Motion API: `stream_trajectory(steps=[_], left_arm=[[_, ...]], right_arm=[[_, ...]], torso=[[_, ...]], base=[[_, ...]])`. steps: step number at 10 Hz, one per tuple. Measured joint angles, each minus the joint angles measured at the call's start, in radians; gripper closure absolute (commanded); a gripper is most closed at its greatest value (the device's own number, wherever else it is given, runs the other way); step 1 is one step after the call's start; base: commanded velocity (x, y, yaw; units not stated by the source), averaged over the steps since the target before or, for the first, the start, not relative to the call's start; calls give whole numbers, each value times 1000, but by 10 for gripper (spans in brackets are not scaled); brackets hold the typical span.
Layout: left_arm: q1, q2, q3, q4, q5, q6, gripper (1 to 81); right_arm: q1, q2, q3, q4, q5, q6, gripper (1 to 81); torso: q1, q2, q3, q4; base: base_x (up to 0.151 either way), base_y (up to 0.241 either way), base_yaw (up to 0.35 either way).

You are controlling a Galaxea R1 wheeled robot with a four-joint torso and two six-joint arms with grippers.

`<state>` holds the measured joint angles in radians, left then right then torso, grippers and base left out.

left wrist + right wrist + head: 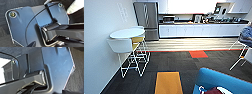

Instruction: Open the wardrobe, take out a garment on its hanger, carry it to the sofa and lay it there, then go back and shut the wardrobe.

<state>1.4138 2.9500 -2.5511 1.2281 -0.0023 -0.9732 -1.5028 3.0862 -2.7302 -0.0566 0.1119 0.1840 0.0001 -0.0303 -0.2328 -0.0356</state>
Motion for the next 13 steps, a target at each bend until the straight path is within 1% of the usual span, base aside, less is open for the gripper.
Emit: stream_trajectory(steps=[2,12,13], left_arm=[[1,0,2,0,-2,0,10],[1,1,3,0,-4,0,10],[1,1,3,0,-3,0,10]], right_arm=[[-1,17,2,0,0,3,10],[-1,12,3,0,0,0,10],[-1,12,3,0,0,0,10]], torso=[[0,0,0,0],[0,0,0,0],[0,0,0,0]], base=[[0,76,0],[0,0,0],[0,0,100]])
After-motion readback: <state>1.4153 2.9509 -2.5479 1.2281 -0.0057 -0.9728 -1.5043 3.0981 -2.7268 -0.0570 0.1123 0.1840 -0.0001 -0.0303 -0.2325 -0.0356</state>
